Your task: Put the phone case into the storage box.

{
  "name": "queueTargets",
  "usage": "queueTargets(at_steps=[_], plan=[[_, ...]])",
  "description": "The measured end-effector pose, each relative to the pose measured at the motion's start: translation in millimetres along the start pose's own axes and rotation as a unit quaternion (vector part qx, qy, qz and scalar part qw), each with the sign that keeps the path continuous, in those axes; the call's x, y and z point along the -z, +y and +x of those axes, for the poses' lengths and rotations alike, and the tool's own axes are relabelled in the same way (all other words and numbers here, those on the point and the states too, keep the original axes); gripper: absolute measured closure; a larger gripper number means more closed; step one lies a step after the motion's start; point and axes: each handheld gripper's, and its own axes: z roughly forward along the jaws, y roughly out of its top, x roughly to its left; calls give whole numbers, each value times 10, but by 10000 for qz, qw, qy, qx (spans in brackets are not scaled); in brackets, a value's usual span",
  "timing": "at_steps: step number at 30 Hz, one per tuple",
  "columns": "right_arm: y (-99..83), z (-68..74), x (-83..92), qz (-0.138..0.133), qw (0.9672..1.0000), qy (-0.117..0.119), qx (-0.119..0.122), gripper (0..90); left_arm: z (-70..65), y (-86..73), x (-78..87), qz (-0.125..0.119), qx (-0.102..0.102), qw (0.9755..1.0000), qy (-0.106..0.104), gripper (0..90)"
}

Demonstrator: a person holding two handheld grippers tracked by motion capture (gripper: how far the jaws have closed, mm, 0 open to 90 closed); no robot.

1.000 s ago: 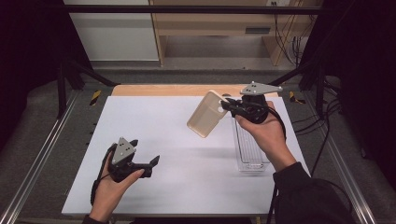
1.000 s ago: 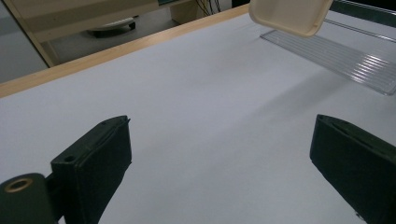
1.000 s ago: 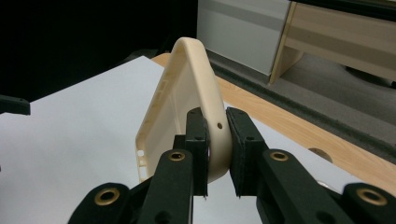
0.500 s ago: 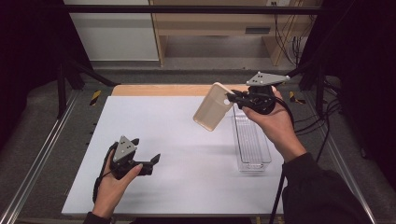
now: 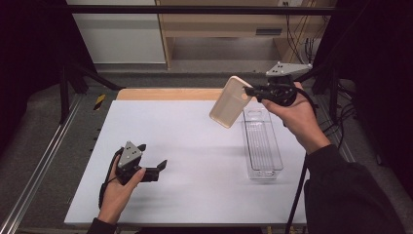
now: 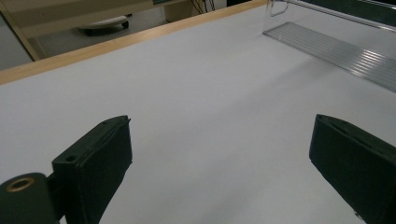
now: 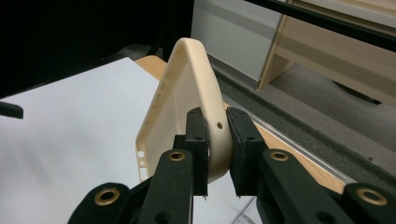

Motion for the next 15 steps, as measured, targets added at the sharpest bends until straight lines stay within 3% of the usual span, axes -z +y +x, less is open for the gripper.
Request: queueTargets(at_steps=[11,15], plan=[[82,-195,144,29,9997,-100,206,794,132,-229,39,-62,52,10000,38,56],[73,-270,208,60,9996,-155,213,794,188,-300,77,-152,185,9997,102,56]])
